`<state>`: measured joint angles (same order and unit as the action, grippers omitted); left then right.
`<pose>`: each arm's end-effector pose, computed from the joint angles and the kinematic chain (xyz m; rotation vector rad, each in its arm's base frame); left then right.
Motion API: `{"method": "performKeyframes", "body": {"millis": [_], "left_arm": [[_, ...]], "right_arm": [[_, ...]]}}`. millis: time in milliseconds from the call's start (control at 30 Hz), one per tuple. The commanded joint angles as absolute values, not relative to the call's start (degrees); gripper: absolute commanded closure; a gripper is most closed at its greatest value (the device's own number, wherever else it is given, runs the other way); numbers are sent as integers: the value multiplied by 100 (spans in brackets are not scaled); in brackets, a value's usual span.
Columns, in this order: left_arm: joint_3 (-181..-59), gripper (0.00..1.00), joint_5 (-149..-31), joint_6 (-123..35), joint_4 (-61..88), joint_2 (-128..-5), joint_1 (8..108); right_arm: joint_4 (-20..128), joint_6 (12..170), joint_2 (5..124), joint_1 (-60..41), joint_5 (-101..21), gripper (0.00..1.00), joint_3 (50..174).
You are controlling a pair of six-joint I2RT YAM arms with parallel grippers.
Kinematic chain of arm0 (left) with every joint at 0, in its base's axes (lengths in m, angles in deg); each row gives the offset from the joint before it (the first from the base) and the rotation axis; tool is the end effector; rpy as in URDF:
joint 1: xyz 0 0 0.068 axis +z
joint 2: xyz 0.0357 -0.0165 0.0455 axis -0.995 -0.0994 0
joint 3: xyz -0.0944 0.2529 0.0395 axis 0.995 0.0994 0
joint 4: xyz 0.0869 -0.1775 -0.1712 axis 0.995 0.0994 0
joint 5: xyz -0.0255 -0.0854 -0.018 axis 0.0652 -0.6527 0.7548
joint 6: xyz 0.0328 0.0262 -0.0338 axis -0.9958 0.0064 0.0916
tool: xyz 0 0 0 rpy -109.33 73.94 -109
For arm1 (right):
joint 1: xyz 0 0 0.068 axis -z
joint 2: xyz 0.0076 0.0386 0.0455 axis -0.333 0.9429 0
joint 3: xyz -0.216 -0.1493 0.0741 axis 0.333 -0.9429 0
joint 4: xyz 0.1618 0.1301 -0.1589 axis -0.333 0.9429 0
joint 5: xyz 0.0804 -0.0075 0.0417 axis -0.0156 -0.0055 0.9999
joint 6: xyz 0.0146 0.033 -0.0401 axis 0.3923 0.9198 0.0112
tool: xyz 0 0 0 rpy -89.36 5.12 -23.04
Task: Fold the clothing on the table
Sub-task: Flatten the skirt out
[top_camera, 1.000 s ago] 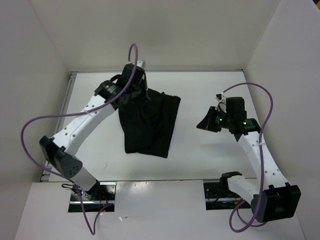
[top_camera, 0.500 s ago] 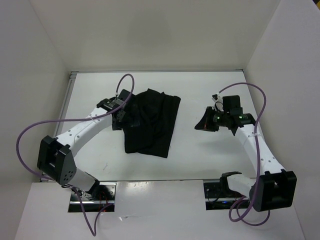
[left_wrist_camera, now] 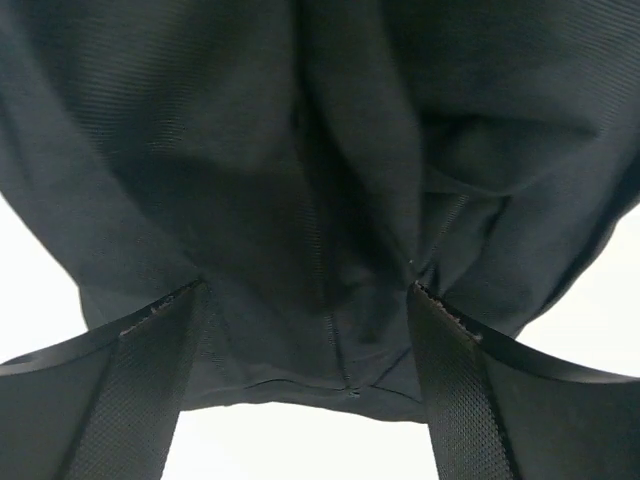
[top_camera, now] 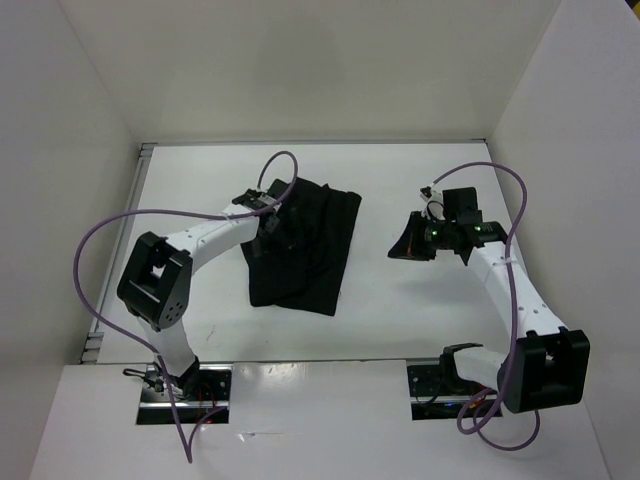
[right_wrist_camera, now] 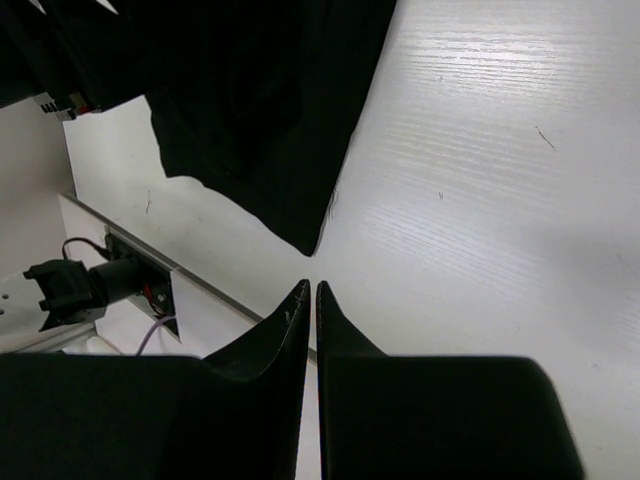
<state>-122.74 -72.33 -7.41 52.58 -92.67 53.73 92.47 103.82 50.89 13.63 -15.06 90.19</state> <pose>0.3185 -0.1811 0.2194 -0.4687 2.6301 -0.2265 0.2305 0.0427 0.2757 0.0537 2.4917 0.8896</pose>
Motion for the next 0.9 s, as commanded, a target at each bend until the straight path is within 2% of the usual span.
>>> {"method": "performKeyframes", "body": {"millis": [0, 133, 167, 200, 233, 333, 367, 467, 500, 533, 733, 867], "left_arm": [[-12532, 14, -7319, -537, 5048, -9326, 5327], [-12594, 22, -7371, -537, 5048, -9449, 5327], [-12594, 37, -7424, -537, 5048, -9519, 5327], [-12594, 37, -7424, -537, 5048, -9520, 5327], [-12594, 47, -7424, -537, 5048, -9520, 5327], [-12654, 61, -7424, -589, 5048, -9660, 5327], [-12707, 73, -7424, -589, 5048, -9730, 5275], [-12761, 85, -7276, -712, 5154, -9783, 5274], [-12821, 97, -7223, -712, 5206, -9783, 5274], [-12874, 100, -7222, -712, 5311, -9783, 5274], [-13734, 100, -7869, -1439, 5190, -9327, 4862], [-15630, 100, -8890, -1976, 5478, -9983, 4677]], "right_arm": [[9268, 10220, 5146, 1409, -1361, 90, 9336], [9268, 10220, 5146, 1409, -1360, 90, 9336], [9268, 10220, 5146, 1409, -1360, 90, 9336], [9268, 10220, 5146, 1409, -1360, 90, 9336], [9268, 10220, 5146, 1409, -1360, 90, 9336], [9268, 10220, 5146, 1409, -1360, 90, 9336], [9268, 10220, 5146, 1409, -1360, 90, 9336], [9321, 10220, 5093, 1409, -1360, 90, 9336], [9321, 10220, 5093, 1409, -1360, 90, 9284], [9321, 10220, 5023, 1409, -1360, 90, 9284], [9269, 10334, 4900, 1409, -1466, 90, 9284], [9164, 10457, 4786, 1409, -1519, 90, 9222]]}}
